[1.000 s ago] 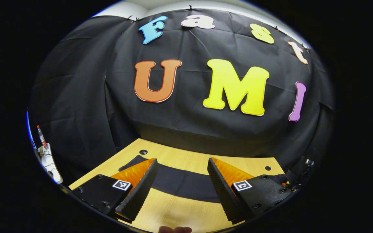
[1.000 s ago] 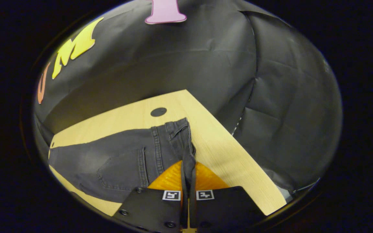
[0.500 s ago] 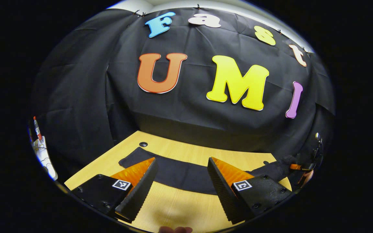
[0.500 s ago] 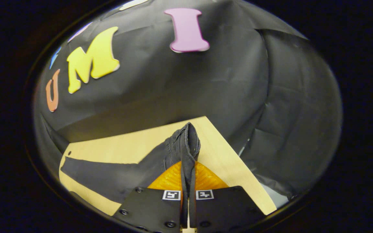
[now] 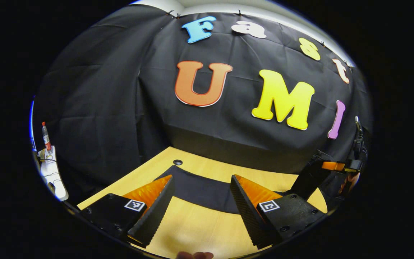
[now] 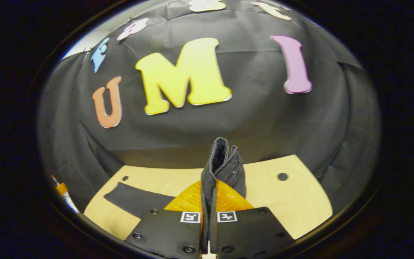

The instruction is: Grasp the waist and the cuffs of the jeans and fold them to make the two legs overlap; first hold the waist and fold one-third of the jeans toward the cuffs, then hold the cuffs and fold the remaining one-third in the same direction to finish folding.

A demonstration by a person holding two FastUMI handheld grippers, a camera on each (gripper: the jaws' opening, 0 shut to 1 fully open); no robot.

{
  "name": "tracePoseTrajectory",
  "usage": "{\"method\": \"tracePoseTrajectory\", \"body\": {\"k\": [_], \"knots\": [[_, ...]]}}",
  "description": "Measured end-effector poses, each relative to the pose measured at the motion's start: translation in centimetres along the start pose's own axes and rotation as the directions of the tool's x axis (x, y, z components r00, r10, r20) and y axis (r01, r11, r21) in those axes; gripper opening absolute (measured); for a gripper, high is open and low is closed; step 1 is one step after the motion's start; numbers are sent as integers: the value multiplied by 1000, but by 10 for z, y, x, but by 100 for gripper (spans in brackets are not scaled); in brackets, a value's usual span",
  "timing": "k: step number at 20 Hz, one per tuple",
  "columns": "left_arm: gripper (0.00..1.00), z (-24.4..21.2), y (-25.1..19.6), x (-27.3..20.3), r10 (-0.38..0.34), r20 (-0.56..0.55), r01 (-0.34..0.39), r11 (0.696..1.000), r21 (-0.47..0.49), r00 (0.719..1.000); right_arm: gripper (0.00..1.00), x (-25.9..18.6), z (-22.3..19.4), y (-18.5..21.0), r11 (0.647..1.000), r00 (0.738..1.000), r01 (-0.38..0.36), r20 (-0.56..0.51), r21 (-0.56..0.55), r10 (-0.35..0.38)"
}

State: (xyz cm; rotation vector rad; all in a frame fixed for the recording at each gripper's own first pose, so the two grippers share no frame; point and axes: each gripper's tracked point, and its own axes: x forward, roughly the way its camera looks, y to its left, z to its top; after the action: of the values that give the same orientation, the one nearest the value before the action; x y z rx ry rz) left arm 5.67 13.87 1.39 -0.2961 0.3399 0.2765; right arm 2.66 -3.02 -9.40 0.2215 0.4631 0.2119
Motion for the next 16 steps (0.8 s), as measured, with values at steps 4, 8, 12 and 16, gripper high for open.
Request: {"method": "tracePoseTrajectory", "body": {"k": [4, 8, 12, 16], "knots": [[99, -1, 44, -18, 56, -1, -56, 998, 25, 998, 0, 46, -47, 108, 993, 991, -106, -85, -55, 101], [99, -1, 89, -39, 131, -5, -130, 991, 26, 991, 2, 91, -114, 166, 977, 970, -157, -209, -146, 125], [99, -13, 126, -58, 212, -27, -213, 977, -6, 977, 7, 126, -182, 187, 955, 936, -175, -342, -239, 86], [99, -16, 149, -71, 267, -48, -268, 963, -32, 963, 2, 146, -226, 187, 931, 920, -164, -392, -327, 25]]}}
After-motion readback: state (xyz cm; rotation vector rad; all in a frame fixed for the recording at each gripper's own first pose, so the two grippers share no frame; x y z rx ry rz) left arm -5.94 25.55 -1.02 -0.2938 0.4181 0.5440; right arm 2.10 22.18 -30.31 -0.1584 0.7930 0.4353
